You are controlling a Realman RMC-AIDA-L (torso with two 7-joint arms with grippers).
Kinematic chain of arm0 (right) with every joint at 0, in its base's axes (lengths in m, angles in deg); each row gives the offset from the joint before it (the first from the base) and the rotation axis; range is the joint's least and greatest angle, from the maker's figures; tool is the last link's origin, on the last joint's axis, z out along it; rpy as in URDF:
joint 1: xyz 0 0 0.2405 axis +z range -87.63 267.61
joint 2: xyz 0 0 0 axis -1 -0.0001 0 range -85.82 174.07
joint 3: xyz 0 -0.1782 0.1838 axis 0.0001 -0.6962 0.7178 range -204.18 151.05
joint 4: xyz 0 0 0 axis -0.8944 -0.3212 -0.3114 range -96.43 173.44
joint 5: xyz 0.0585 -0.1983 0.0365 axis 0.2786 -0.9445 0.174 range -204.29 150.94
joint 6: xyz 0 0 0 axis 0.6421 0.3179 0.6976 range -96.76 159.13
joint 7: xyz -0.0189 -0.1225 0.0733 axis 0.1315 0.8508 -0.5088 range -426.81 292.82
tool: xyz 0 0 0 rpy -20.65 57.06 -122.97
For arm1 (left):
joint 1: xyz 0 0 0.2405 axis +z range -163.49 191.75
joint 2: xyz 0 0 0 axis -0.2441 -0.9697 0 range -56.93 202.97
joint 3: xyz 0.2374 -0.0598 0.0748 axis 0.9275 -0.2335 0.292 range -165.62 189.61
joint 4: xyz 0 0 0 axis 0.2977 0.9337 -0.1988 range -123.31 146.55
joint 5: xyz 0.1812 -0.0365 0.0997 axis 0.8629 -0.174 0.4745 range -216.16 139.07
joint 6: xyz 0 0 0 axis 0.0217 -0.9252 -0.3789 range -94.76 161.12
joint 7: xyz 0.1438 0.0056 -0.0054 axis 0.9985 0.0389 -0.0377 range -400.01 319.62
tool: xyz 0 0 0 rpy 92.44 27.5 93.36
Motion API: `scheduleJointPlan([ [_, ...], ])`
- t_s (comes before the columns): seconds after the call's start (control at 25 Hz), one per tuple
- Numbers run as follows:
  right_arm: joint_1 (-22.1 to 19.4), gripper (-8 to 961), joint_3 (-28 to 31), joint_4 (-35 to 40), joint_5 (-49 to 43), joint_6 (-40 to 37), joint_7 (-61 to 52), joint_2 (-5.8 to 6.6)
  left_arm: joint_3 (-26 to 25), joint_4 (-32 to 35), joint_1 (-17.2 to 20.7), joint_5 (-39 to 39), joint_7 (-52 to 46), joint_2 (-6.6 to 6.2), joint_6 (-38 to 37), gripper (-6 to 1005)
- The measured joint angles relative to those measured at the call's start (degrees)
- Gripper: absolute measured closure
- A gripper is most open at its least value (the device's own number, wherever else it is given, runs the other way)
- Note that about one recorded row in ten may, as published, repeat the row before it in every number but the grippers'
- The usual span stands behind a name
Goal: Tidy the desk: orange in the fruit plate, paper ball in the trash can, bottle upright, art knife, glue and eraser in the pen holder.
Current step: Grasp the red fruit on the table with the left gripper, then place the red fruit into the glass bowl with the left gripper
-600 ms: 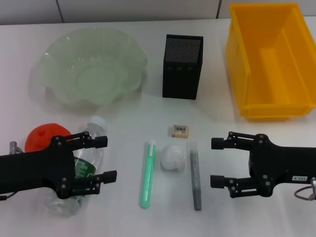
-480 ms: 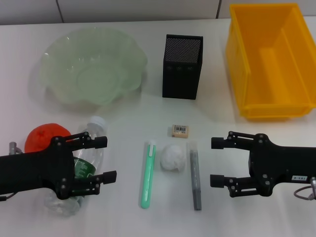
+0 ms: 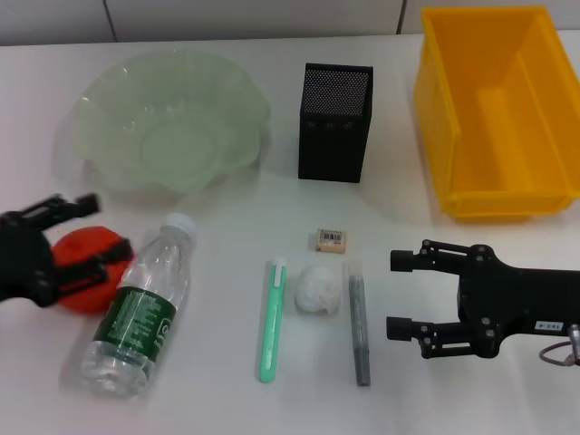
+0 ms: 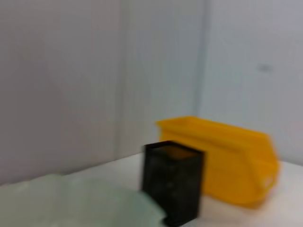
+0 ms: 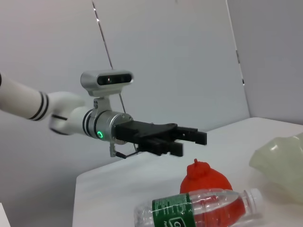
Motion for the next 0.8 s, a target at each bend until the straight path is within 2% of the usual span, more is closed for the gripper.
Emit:
scheduleJointPlan([
  [0.08, -0.11, 114, 0.08, 0.00, 0.02, 0.18, 0.00, 0.00, -1.93, -0.65, 0.87, 0.04, 0.14, -0.02, 2.73, 222],
  [0.28, 0.10, 115, -0.06, -0.07, 0.02, 0.59, 0.00, 0.00, -1.74, -3.26, 0.70, 3.05, 0.10, 0.21, 11.39, 224],
  [0.4, 0.15, 115, -0.06, -0.09, 0.02, 0.61, -0.12, 0.02, -1.80, -3.40, 0.45, 4.33, -0.54, 0.28, 12.34, 225],
  [0.6, -0.04, 115, -0.04, -0.09, 0.02, 0.61, -0.30, 0.07, -2.27, -3.33, 0.20, 5.37, -2.92, -0.18, 14.24, 334],
  [0.8, 0.04, 115, 0.13, -0.09, 0.02, 0.61, -0.35, 0.09, -2.46, -2.59, 0.37, 5.00, -3.03, -0.09, 14.34, 443],
])
